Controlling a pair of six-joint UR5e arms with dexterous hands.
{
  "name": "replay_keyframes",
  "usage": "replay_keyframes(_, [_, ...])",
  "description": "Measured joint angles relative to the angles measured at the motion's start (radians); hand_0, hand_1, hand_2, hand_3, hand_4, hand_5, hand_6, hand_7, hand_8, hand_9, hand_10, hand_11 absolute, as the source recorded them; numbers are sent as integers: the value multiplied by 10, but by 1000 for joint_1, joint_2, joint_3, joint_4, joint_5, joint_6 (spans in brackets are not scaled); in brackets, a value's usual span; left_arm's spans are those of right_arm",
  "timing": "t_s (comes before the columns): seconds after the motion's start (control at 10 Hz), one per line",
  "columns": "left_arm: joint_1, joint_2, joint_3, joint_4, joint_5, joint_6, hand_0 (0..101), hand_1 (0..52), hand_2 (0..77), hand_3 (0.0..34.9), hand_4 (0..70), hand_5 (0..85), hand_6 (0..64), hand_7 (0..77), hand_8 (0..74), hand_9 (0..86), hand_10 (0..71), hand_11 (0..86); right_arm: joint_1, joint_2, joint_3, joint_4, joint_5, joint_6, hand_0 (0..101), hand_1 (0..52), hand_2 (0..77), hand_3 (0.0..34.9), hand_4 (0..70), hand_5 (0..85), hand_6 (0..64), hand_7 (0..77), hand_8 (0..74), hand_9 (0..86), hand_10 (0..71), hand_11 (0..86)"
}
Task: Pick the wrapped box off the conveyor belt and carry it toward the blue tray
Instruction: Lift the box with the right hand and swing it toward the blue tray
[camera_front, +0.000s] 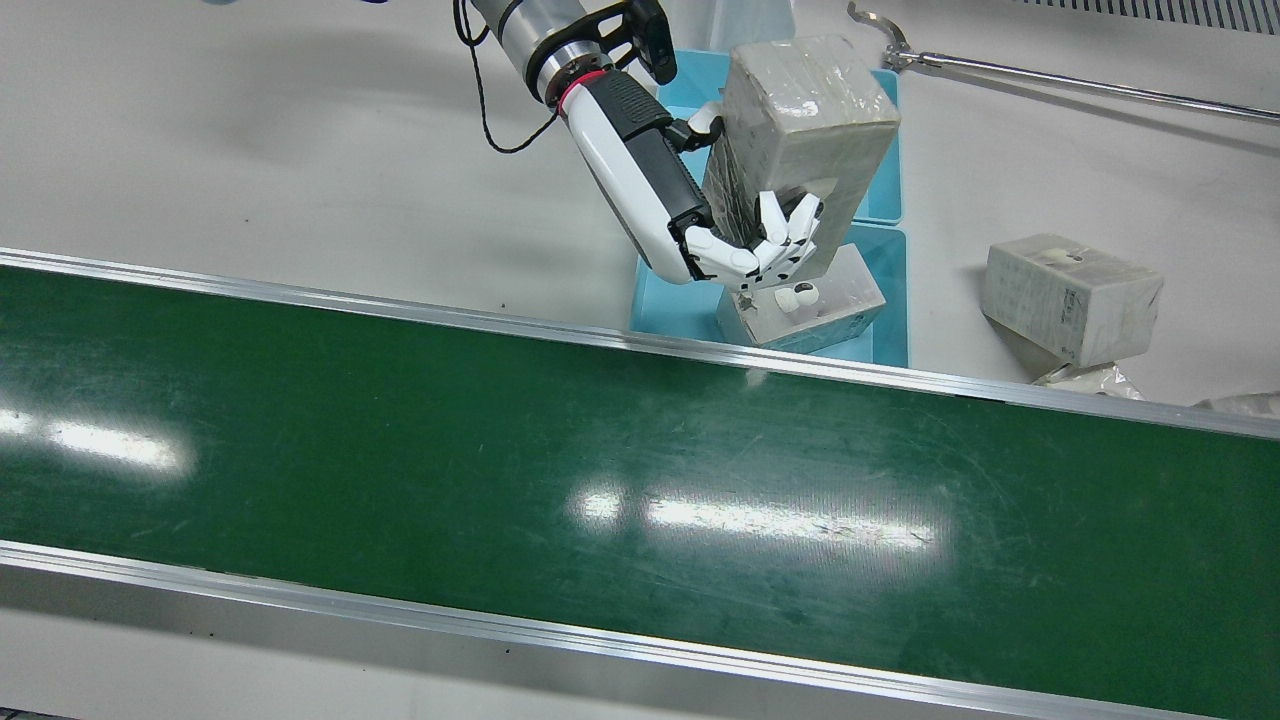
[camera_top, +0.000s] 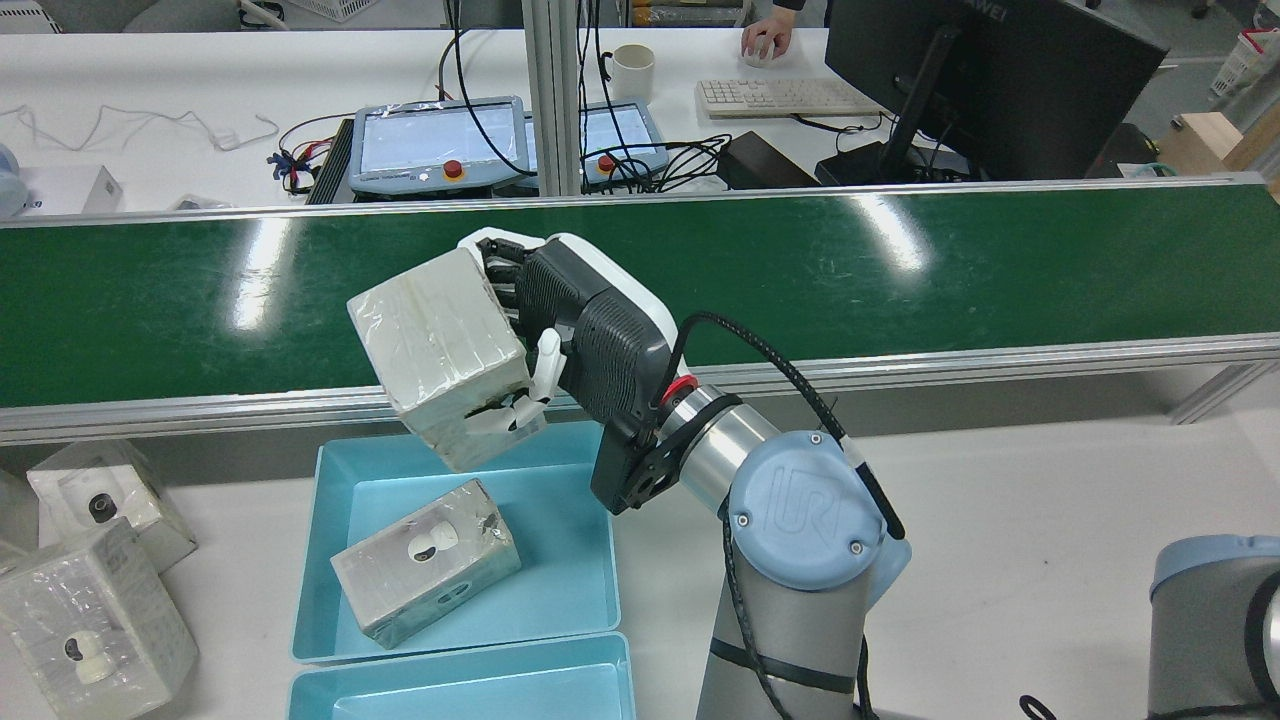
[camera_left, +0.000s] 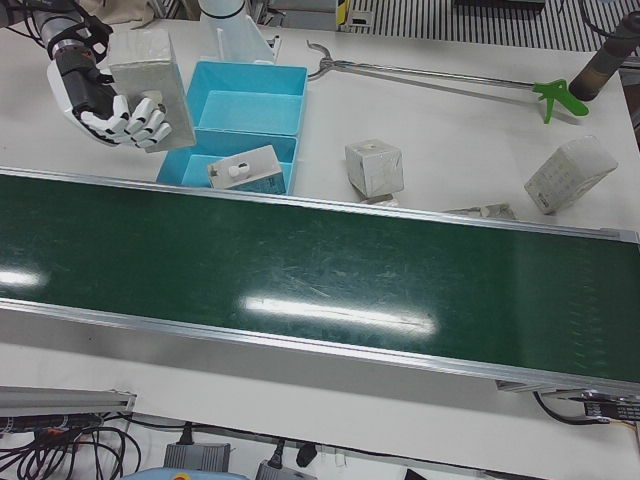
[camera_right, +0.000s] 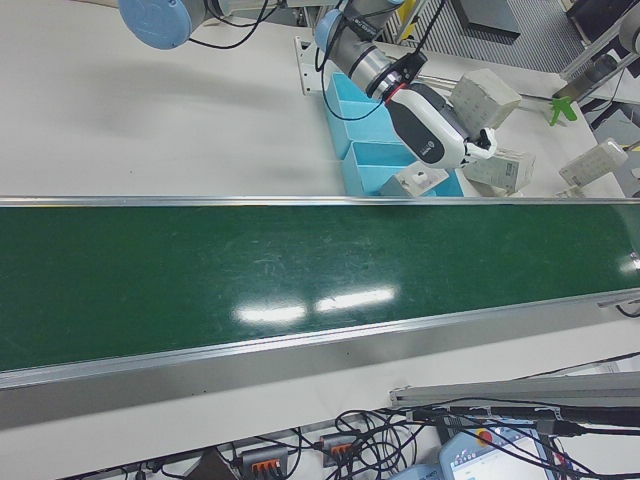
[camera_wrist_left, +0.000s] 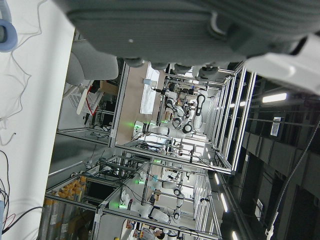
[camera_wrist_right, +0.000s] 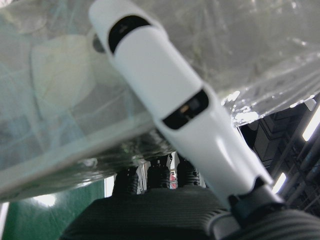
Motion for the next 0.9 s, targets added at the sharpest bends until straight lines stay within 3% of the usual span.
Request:
replay_keyframes(0.2, [0, 0, 0, 0, 0, 0, 0, 0, 5, 0, 0, 11, 5, 5, 5, 5, 5, 5, -46, -16, 31, -1, 9, 3, 583, 11, 382, 9, 262, 671, 420, 376, 480, 404, 382, 371])
replay_keyframes(0.3, [0, 0, 0, 0, 0, 0, 0, 0, 5, 0, 0, 11, 5, 5, 5, 5, 5, 5, -55, -20, 37, 0, 11, 3, 524, 11, 387, 3, 273, 698, 475, 322, 540, 349, 420, 355])
replay_keyframes(0.4, [0, 0, 0, 0, 0, 0, 0, 0, 5, 0, 0, 11, 5, 0, 5, 0, 5, 5, -60, -25, 40, 0, 11, 3, 584, 27, 344, 15, 218, 654, 425, 295, 496, 322, 415, 322])
replay_keyframes(0.5, [0, 0, 0, 0, 0, 0, 0, 0, 5, 0, 0, 11, 5, 5, 5, 0, 5, 5, -62, -31, 42, 1, 12, 3, 560, 153, 262, 3, 120, 562, 355, 218, 415, 229, 360, 278])
replay_keyframes(0.6, [0, 0, 0, 0, 0, 0, 0, 0, 5, 0, 0, 11, 5, 0, 5, 5, 0, 5, -62, -37, 42, 1, 12, 4, 511, 273, 218, 12, 175, 551, 273, 65, 322, 125, 267, 180])
replay_keyframes(0.7, [0, 0, 0, 0, 0, 0, 0, 0, 5, 0, 0, 11, 5, 0, 5, 5, 0, 5, -63, -43, 42, 1, 12, 6, 511, 273, 218, 12, 175, 551, 273, 65, 322, 125, 267, 180])
replay_keyframes(0.8, [0, 0, 0, 0, 0, 0, 0, 0, 5, 0, 0, 11, 5, 0, 5, 0, 5, 5, -64, -46, 46, 1, 12, 7, 509, 153, 245, 21, 153, 224, 22, 60, 82, 16, 0, 16])
replay_keyframes(0.9, [0, 0, 0, 0, 0, 0, 0, 0, 5, 0, 0, 11, 5, 5, 5, 0, 5, 5, -64, -48, 52, 1, 12, 8, 515, 245, 256, 19, 153, 262, 65, 65, 0, 11, 0, 11])
